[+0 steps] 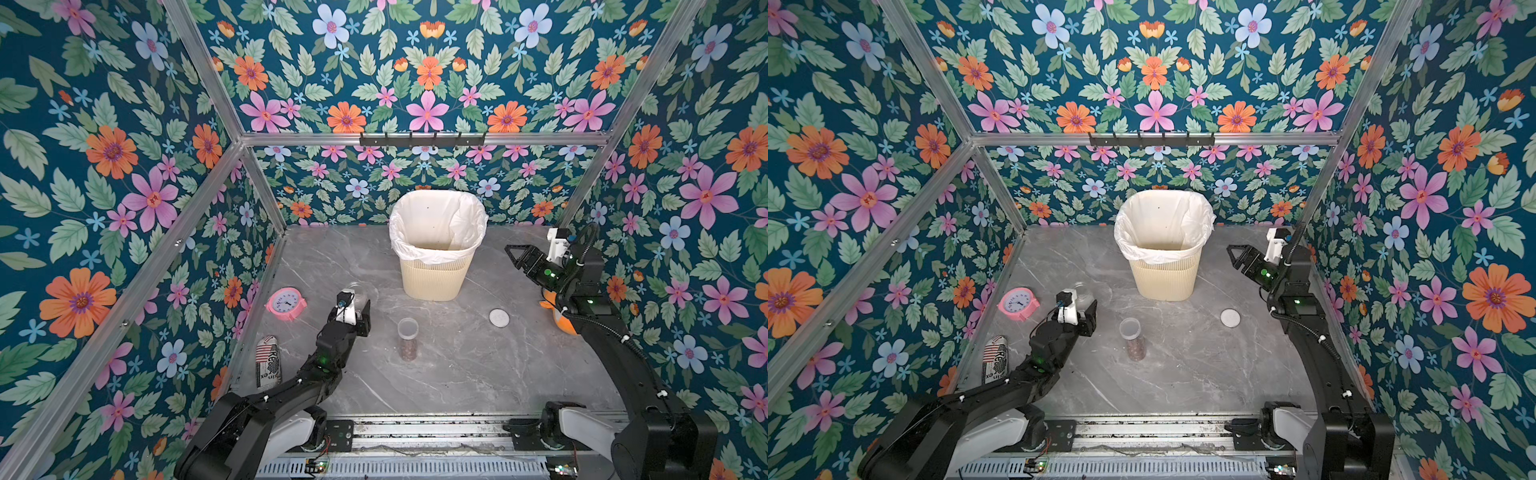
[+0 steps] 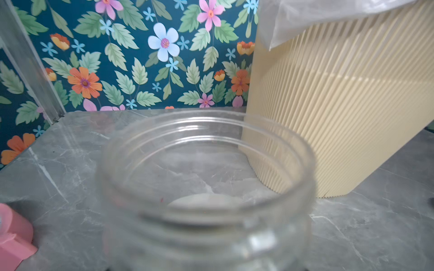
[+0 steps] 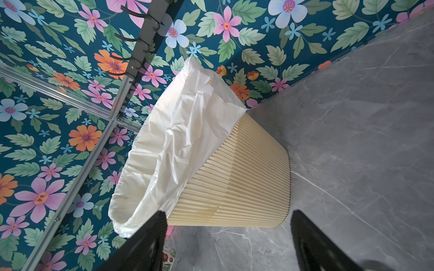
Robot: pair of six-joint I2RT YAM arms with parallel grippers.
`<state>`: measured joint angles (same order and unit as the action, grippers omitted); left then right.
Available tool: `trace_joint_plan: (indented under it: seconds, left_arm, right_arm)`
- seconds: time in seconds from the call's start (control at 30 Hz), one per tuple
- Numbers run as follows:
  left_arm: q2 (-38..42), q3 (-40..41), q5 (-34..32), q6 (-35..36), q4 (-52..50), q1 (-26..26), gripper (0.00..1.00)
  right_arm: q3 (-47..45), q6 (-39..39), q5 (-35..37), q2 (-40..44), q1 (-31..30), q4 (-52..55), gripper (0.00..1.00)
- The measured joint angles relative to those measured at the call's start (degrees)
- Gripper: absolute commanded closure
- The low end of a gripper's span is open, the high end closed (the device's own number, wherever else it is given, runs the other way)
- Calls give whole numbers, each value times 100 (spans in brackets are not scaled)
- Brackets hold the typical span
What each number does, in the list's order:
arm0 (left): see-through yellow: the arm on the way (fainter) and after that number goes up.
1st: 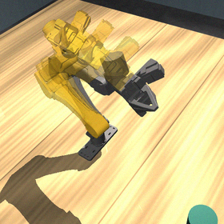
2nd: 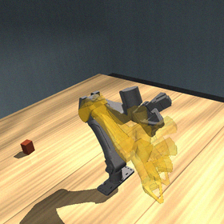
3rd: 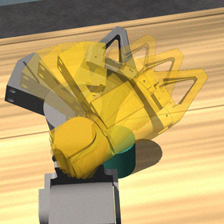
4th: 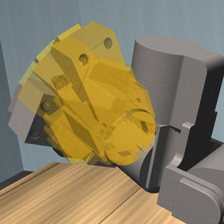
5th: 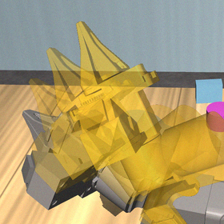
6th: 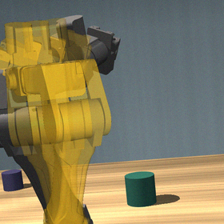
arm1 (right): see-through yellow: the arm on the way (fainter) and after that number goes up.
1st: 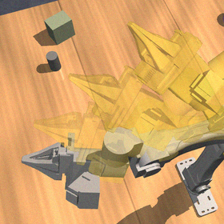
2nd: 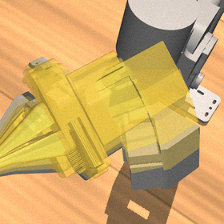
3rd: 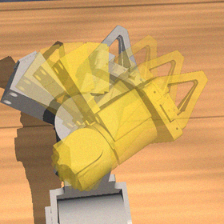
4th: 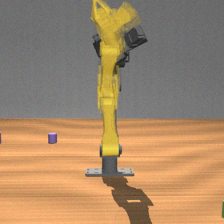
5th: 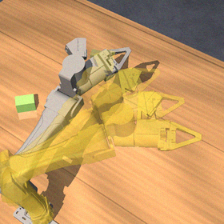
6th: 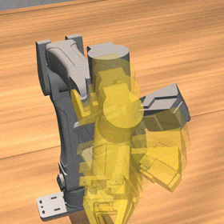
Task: Empty the moldy dried flower tea in the jars
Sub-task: Adjust the jar at the center of the board.
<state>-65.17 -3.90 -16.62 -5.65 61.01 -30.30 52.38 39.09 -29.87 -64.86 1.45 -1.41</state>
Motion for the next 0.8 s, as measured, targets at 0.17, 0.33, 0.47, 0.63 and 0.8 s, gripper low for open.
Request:
trace_joint_plan:
  seconds: [0.17, 0.33, 0.47, 0.63, 0.8]
  left_arm:
    - [-704, 361, -610, 149, 1565, -299, 40]
    - [-1622, 367, -970, 273, 2594, -494, 38]
    - [-2033, 369, -1110, 319, 2809, -614, 37]
    - [-2055, 350, -1547, 358, 2876, -741, 35]
    - [-2175, 101, -2057, 236, 2889, -1187, 33]
  right_arm:
    - [50, -4, -22, 0, 0, 35, 16]
    - [98, -24, -103, -13, 0, 37, 16]
    - [114, -24, -105, -26, 0, 66, 16]
    - [138, -24, -122, -33, 0, 79, 16]
    - [214, -22, -142, -94, 0, 79, 16]
